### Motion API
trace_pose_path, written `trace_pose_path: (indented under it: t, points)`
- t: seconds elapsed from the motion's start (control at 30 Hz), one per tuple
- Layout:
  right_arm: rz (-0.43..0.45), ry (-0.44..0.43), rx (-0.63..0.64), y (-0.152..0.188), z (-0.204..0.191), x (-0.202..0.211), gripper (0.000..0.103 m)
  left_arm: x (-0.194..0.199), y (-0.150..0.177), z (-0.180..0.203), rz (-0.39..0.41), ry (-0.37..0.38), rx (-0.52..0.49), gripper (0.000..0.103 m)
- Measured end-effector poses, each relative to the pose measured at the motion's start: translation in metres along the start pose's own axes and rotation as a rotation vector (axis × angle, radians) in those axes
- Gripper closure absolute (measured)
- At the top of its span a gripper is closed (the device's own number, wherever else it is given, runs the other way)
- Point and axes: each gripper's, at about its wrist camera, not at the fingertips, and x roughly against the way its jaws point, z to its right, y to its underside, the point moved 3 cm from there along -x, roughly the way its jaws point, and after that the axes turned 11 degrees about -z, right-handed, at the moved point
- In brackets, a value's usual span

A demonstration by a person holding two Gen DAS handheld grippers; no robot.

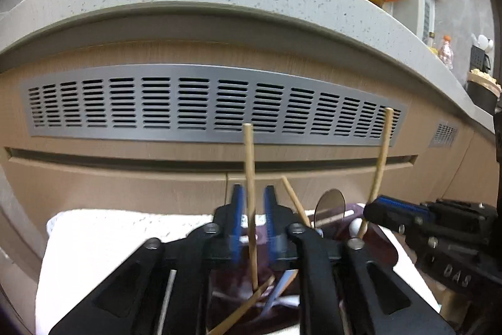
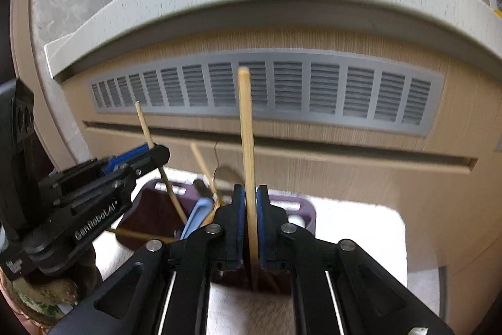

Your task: Organize utensils

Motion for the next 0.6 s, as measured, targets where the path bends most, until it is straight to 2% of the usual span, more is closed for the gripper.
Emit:
trace_pose_path:
  t: [0.03,0.07,0.1,0.13,0.2,0.33,0.4,0.43,0.5,0.6]
  points:
    - [-0.007,0.003,-0.005,0.005,0.001,0.001,0.072,0.006,0.001,-0.001,0.006,-0.004,0.008,0.073]
    - [-0.001,0.011,-0.014,0.009,0.001,0.005,0.064,0.016,0.001,-0.003,0.019,-0.004,0.017,0.062]
    - [0.015,0.020,-0.023,0.014,0.001,0.012,0.050,0.028,0.002,-0.004,0.038,-0.001,0.026,0.053]
    - [0.027,0.026,-0.027,0.017,0.001,0.017,0.044,0.039,0.001,-0.004,0.055,0.001,0.032,0.049]
    - [0.052,0.037,-0.035,0.027,-0.001,0.035,0.042,0.065,0.003,-0.004,0.089,-0.010,0.041,0.035]
    - [0.082,0.039,-0.065,0.054,-0.011,0.072,0.036,0.112,0.020,-0.006,0.096,-0.060,0.062,0.018]
    - [0.092,0.053,-0.072,0.071,-0.014,0.088,0.030,0.134,0.040,-0.003,0.096,-0.079,0.057,0.009]
    - [0.094,0.057,-0.075,0.077,-0.018,0.094,0.027,0.143,0.050,-0.001,0.099,-0.094,0.049,0.007]
    - [0.093,0.063,-0.093,0.101,-0.023,0.109,0.026,0.164,0.078,-0.001,0.104,-0.131,0.030,0.000]
    - [0.096,0.073,-0.124,0.136,-0.029,0.127,0.025,0.189,0.127,0.000,0.103,-0.182,0.023,0.000]
